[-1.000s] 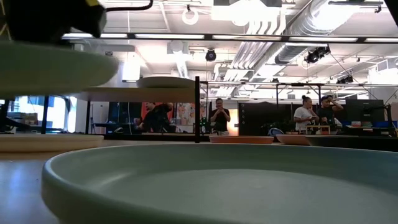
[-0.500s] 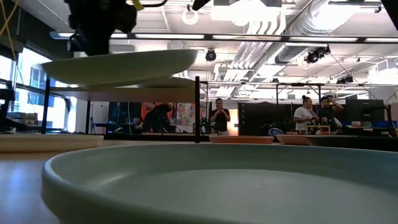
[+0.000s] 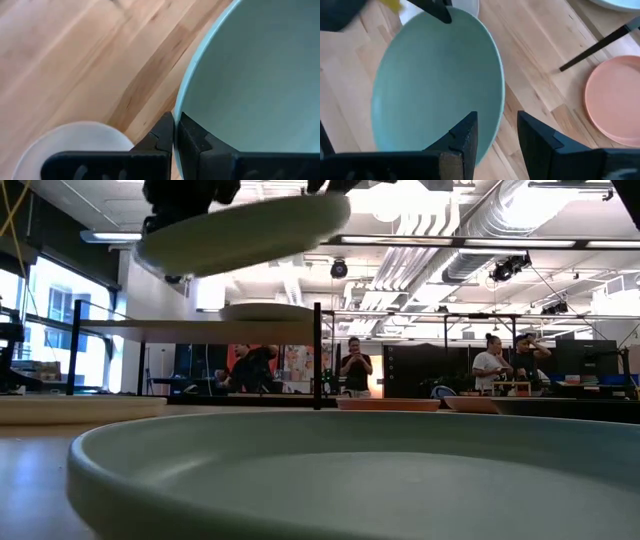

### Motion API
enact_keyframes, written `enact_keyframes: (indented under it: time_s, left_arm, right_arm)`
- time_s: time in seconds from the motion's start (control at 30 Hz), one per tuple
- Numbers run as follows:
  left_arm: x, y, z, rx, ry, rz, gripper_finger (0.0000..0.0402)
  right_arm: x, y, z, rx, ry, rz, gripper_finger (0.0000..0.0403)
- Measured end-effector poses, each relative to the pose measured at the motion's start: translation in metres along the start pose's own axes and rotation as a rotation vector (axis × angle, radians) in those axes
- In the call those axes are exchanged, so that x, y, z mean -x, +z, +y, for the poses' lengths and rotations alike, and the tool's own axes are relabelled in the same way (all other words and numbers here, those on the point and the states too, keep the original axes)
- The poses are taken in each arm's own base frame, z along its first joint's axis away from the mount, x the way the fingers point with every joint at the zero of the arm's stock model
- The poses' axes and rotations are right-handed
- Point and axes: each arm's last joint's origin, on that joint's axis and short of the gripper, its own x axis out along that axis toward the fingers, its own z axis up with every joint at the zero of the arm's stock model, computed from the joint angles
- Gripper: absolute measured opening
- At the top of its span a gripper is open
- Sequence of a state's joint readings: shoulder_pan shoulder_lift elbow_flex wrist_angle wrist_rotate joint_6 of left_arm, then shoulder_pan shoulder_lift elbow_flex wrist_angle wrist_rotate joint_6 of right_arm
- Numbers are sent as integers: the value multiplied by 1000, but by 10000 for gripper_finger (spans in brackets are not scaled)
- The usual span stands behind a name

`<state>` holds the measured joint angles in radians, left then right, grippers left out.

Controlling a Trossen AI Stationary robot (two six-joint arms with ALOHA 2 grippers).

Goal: Place and stack plates onto a shelf
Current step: Stack the green plate on top of the light blue plate on the shelf

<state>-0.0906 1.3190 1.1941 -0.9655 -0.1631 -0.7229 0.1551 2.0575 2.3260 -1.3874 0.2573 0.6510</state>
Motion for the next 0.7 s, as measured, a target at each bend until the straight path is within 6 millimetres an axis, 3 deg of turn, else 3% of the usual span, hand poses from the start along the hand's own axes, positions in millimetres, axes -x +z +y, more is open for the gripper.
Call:
enact_keyframes:
  time_s: [0.47,0.7]
  left_arm:
    - [18,12,-6,-56,-19,-77,0]
    - [18,14,-5,-63,12,-114,0]
  right_arm:
    - [-1,1,-6,-52,-40,8,112]
    - [-4,4,-10,-79,-13,42,29]
